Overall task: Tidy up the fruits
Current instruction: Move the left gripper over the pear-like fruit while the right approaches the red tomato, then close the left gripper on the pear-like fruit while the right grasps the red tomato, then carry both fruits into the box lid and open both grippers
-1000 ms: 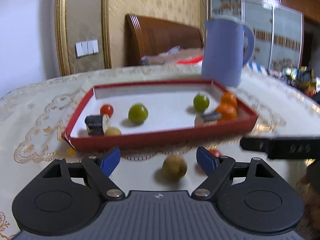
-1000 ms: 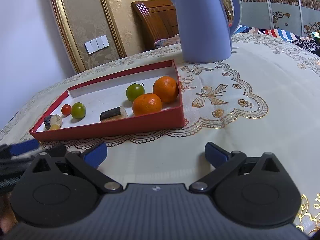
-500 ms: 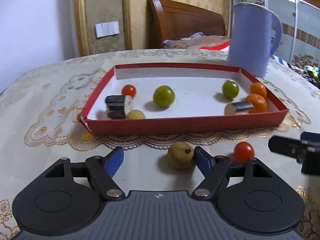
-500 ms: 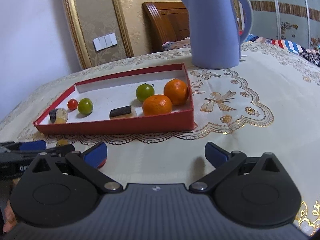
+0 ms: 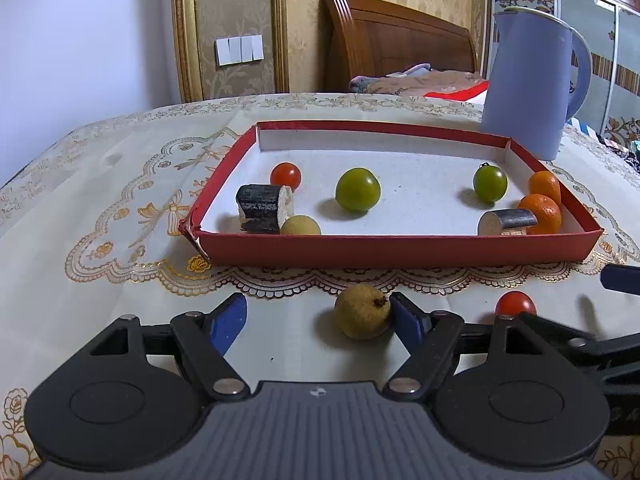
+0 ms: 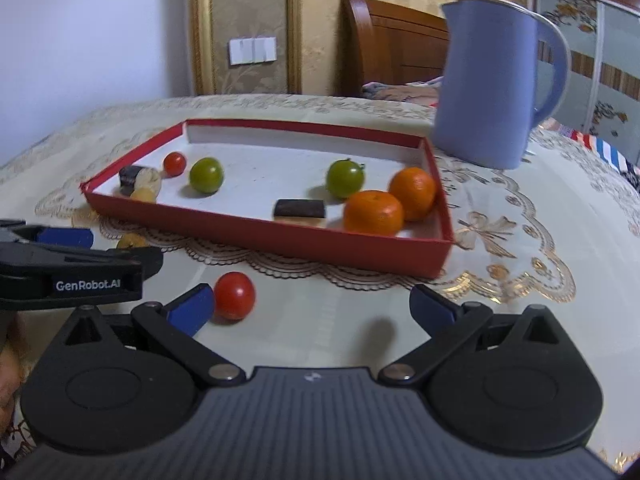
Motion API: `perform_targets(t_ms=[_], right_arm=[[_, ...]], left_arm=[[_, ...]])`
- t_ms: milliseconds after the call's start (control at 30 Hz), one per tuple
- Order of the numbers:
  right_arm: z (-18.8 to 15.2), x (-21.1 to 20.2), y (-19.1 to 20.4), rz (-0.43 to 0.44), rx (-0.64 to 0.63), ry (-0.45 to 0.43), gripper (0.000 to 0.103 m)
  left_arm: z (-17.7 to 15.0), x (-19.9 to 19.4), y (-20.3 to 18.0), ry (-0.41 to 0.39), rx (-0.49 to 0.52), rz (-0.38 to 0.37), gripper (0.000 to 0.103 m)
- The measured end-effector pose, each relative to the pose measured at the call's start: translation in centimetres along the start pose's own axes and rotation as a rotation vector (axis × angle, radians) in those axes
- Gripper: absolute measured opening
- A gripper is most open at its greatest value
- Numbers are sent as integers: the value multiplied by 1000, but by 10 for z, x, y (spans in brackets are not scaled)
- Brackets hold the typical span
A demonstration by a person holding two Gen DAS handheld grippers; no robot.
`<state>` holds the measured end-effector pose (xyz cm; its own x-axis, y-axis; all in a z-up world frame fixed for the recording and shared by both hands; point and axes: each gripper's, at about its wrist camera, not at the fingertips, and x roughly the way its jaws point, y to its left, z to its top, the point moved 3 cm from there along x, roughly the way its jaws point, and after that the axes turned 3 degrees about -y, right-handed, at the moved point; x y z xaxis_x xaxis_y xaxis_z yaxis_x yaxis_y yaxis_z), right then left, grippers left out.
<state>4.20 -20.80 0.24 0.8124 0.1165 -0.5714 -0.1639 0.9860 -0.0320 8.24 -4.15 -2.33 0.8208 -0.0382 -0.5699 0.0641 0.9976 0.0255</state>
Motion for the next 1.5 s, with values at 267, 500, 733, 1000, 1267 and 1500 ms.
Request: perform_targets(t_ms=[267, 500, 733, 1000, 1267, 1500], right_arm=[[3, 11, 8, 12, -31, 35, 91], [3, 14, 9, 8, -30, 43, 90], [5, 15, 18, 72, -60, 36, 53], [3, 10, 23, 119, -67, 16, 22], [4, 2, 11, 123, -6, -23, 22], [25, -19, 10, 114, -30, -135, 22]], left_arm=[[0, 1, 3, 2, -14, 9, 77], [0, 1, 5, 2, -26, 21, 77], [-1, -2, 0, -11, 6, -5, 60], [-2, -5, -10, -28, 67, -43, 32], [-2, -11, -10, -55, 75, -52, 28], [13, -36, -16, -187, 97, -69, 28]])
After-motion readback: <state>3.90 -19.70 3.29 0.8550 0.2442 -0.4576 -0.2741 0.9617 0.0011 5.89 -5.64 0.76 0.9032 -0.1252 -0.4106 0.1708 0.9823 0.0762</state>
